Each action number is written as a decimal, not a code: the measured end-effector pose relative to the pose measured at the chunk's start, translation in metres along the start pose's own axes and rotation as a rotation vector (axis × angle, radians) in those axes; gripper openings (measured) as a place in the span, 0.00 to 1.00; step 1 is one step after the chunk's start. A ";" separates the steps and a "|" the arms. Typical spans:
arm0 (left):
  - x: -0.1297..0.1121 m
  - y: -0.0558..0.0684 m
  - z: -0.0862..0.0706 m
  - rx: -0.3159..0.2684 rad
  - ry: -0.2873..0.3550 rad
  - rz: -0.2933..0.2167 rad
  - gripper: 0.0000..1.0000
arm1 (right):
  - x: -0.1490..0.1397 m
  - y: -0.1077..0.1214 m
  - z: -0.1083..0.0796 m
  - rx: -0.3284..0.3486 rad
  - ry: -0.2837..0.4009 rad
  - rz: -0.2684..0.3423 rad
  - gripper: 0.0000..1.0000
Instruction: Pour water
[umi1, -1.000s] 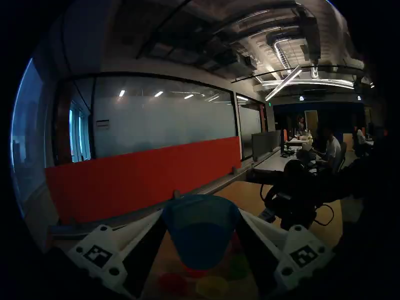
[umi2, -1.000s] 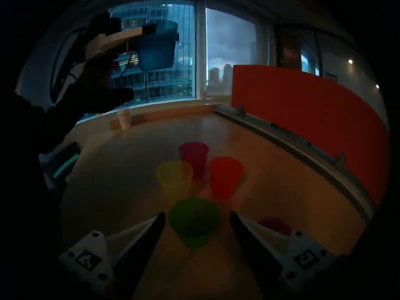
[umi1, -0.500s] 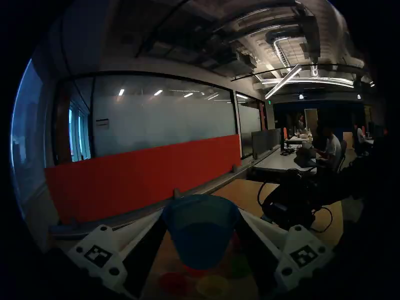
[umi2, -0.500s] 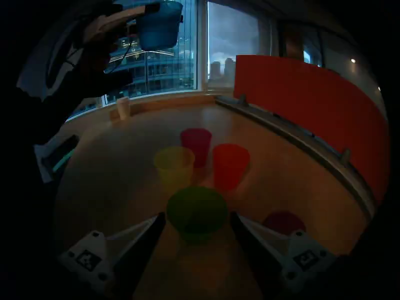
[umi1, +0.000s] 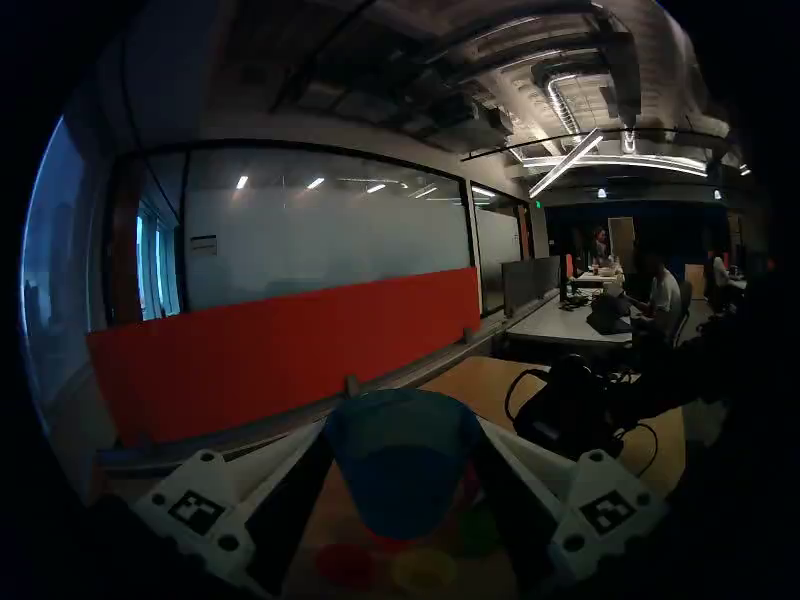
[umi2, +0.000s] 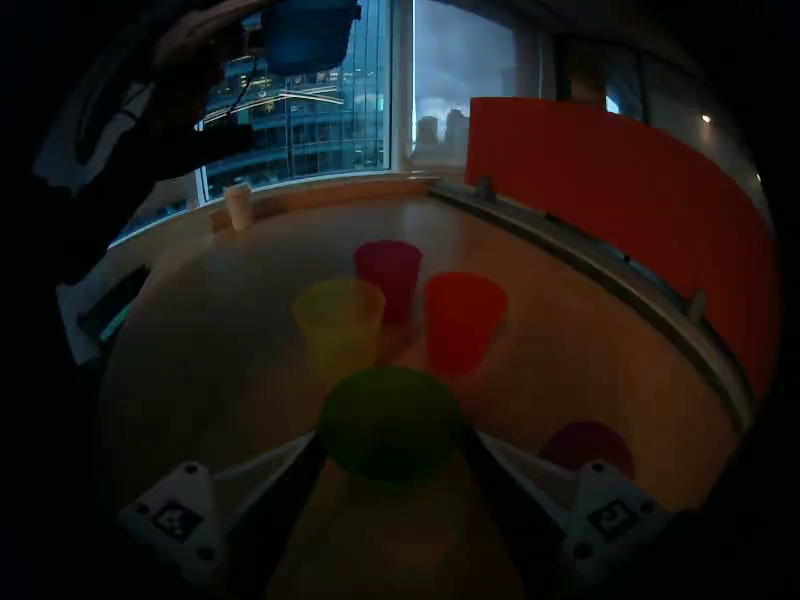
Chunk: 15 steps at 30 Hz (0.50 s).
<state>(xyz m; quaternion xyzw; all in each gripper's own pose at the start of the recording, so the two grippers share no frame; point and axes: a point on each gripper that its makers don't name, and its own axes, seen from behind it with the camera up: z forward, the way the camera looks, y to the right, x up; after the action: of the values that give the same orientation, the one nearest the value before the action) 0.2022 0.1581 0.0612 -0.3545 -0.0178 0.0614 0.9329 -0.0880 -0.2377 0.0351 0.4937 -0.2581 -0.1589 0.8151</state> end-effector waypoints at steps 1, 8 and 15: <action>0.000 0.000 0.000 0.000 -0.001 0.001 0.87 | 0.000 0.000 0.001 0.000 0.000 -0.001 0.97; -0.003 0.001 -0.001 0.000 -0.006 0.005 0.87 | -0.001 -0.002 0.006 0.001 -0.007 -0.005 0.96; -0.006 -0.001 -0.001 0.000 -0.008 0.003 0.87 | -0.003 -0.001 0.007 -0.002 -0.008 -0.008 0.96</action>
<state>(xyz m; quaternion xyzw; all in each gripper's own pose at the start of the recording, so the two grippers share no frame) 0.1962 0.1561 0.0609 -0.3544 -0.0211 0.0643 0.9327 -0.0942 -0.2420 0.0357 0.4934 -0.2594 -0.1643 0.8138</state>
